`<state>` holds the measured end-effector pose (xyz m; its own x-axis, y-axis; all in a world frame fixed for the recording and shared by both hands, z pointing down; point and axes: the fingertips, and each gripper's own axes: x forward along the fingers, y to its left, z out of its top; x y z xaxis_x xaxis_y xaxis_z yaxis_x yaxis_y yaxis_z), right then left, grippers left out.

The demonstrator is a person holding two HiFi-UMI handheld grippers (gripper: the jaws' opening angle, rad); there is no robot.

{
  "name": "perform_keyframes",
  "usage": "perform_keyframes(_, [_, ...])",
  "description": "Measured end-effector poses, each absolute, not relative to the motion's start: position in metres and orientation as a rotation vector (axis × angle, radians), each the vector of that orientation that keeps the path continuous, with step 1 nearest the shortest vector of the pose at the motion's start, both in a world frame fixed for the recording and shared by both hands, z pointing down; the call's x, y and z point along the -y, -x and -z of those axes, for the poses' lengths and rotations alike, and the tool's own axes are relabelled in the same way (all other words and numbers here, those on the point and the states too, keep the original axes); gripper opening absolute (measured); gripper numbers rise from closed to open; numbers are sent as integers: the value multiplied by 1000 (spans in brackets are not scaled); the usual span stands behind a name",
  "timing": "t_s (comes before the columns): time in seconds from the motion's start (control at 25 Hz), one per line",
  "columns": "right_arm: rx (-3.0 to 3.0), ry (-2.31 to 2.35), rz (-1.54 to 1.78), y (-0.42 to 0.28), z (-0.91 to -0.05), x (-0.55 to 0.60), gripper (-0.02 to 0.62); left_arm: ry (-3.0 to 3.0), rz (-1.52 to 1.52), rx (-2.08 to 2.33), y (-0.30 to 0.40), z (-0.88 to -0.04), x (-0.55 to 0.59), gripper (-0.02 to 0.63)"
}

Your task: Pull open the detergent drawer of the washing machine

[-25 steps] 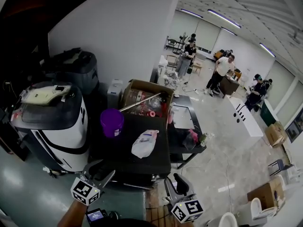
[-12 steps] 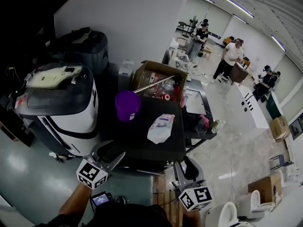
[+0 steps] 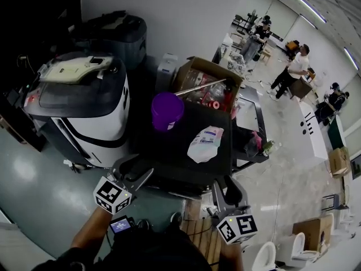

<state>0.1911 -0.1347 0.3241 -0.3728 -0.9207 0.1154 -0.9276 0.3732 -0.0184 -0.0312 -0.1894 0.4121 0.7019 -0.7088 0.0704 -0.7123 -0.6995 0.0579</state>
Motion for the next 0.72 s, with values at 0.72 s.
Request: perform_keyframes(0.72, [2589,-1394,-195,-186,-353,206,149,-2380,-35,1241,38,-558,208,259])
